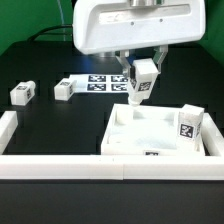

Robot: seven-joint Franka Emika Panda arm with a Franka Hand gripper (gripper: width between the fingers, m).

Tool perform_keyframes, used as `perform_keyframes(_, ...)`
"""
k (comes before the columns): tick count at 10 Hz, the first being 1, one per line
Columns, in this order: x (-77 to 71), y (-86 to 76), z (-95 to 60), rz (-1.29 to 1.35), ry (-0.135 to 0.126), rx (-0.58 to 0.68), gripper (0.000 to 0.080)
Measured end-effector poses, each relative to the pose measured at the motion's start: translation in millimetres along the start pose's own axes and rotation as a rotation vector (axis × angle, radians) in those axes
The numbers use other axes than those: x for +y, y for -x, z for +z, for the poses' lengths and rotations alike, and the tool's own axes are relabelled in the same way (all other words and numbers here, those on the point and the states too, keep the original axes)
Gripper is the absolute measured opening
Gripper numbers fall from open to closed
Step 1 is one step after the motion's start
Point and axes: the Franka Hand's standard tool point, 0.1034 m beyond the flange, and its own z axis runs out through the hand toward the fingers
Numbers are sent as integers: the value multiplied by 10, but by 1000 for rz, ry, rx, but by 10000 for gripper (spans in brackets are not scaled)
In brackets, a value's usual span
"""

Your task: Assemble square table

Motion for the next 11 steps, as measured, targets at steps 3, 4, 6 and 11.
perform_keyframes(3,138,-142,-26,80,-36,66,291)
perform_keyframes(4,142,-113,2,82,-35,63,291)
perform_keyframes(6,141,-109,7,82,-35,61,291)
perform_keyframes(11,297,-60,45,134,-20,102,291)
